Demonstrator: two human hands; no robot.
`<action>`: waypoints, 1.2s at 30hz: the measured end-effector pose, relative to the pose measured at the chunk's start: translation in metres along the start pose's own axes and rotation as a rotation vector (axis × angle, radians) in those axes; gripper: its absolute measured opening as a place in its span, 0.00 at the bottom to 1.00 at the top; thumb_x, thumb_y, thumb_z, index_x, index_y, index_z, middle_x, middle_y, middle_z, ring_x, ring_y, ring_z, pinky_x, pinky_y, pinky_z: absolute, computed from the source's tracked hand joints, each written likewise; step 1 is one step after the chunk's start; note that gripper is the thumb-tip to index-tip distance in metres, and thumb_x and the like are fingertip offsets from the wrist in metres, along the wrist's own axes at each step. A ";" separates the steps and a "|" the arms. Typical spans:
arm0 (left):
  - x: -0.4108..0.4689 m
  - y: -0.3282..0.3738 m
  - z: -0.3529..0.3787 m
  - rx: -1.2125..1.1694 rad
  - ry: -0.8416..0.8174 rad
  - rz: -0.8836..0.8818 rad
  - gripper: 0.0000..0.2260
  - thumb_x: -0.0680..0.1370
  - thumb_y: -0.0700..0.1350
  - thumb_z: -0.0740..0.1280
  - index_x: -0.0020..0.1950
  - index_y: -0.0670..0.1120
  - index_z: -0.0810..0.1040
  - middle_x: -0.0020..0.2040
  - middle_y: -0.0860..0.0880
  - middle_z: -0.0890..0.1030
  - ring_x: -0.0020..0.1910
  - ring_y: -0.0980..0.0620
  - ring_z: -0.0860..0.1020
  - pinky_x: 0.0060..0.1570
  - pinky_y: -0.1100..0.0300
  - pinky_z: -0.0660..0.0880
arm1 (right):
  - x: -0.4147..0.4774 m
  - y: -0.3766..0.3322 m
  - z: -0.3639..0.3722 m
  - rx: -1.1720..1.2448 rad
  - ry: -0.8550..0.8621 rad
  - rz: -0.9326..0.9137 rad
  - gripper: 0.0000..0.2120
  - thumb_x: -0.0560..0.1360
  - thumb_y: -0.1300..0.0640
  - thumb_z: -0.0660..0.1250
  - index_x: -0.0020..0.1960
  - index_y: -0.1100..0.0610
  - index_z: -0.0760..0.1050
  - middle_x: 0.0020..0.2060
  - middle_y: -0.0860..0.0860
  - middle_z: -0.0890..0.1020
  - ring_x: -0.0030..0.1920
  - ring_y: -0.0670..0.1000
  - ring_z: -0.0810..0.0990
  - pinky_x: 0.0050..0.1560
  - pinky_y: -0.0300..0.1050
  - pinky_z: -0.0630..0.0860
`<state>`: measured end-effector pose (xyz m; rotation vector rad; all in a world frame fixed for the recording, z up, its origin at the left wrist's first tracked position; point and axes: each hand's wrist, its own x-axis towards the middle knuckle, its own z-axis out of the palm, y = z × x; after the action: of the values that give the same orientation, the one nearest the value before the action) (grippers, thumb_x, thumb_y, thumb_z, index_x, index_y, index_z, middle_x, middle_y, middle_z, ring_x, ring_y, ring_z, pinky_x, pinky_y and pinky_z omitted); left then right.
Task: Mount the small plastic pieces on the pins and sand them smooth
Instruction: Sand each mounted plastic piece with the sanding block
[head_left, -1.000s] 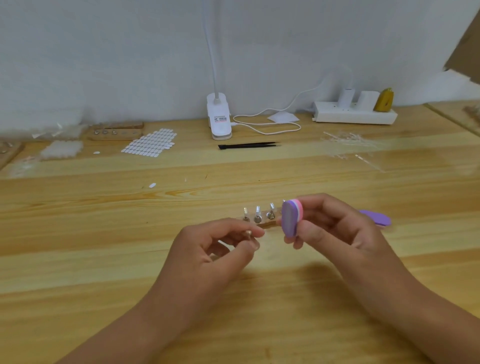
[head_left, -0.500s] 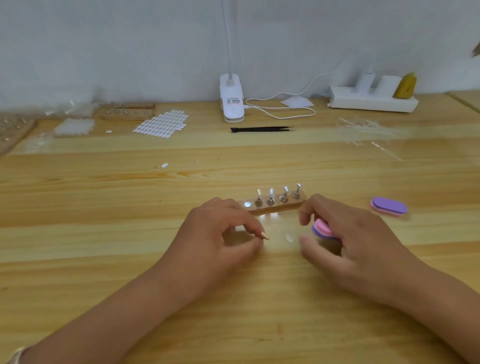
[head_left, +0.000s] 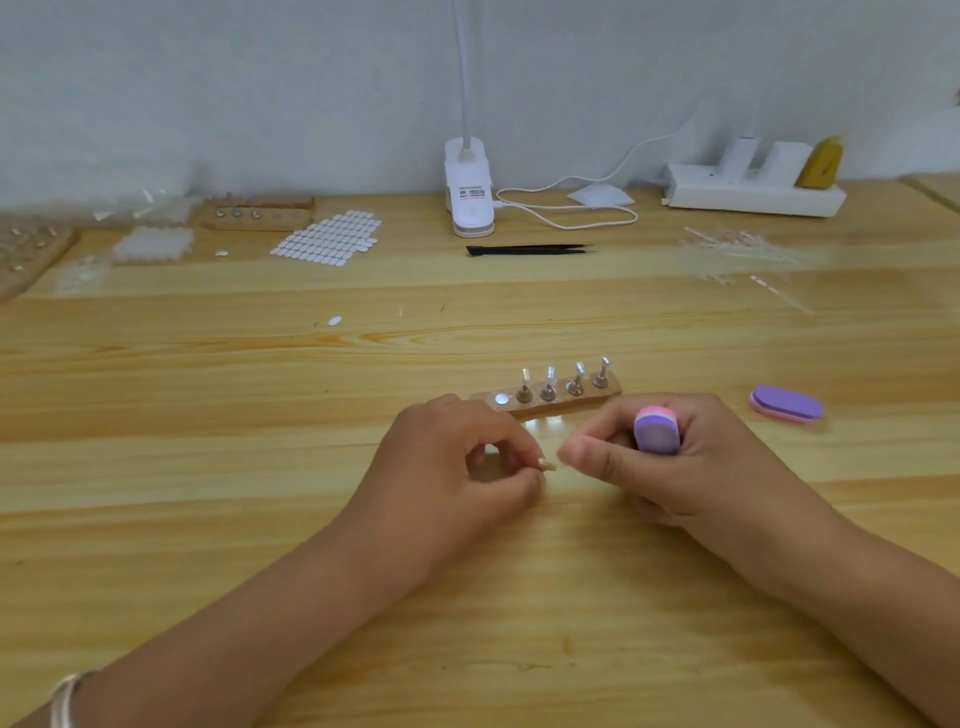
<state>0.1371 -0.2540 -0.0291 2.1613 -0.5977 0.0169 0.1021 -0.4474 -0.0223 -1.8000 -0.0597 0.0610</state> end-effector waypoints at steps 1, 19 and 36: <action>0.000 0.000 0.001 -0.002 0.005 -0.017 0.09 0.67 0.41 0.78 0.35 0.54 0.83 0.38 0.60 0.81 0.39 0.55 0.74 0.39 0.66 0.69 | 0.000 -0.001 0.003 0.027 -0.006 0.044 0.11 0.65 0.48 0.75 0.37 0.56 0.84 0.23 0.41 0.73 0.24 0.41 0.68 0.26 0.29 0.65; 0.003 -0.001 0.007 0.018 0.025 -0.033 0.08 0.67 0.45 0.78 0.33 0.56 0.81 0.36 0.61 0.81 0.41 0.56 0.75 0.41 0.66 0.68 | 0.002 -0.004 0.007 0.061 -0.010 0.120 0.16 0.58 0.43 0.78 0.37 0.55 0.86 0.24 0.49 0.74 0.24 0.46 0.62 0.23 0.37 0.60; 0.004 -0.003 0.006 0.017 -0.009 -0.031 0.03 0.67 0.47 0.77 0.35 0.53 0.85 0.32 0.61 0.80 0.39 0.58 0.74 0.38 0.69 0.65 | 0.005 -0.001 0.010 -0.024 0.053 0.056 0.07 0.72 0.60 0.77 0.39 0.64 0.84 0.20 0.40 0.74 0.21 0.38 0.72 0.23 0.27 0.64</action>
<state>0.1409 -0.2588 -0.0336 2.1882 -0.5713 -0.0042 0.1068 -0.4367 -0.0234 -1.8262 0.0277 0.0532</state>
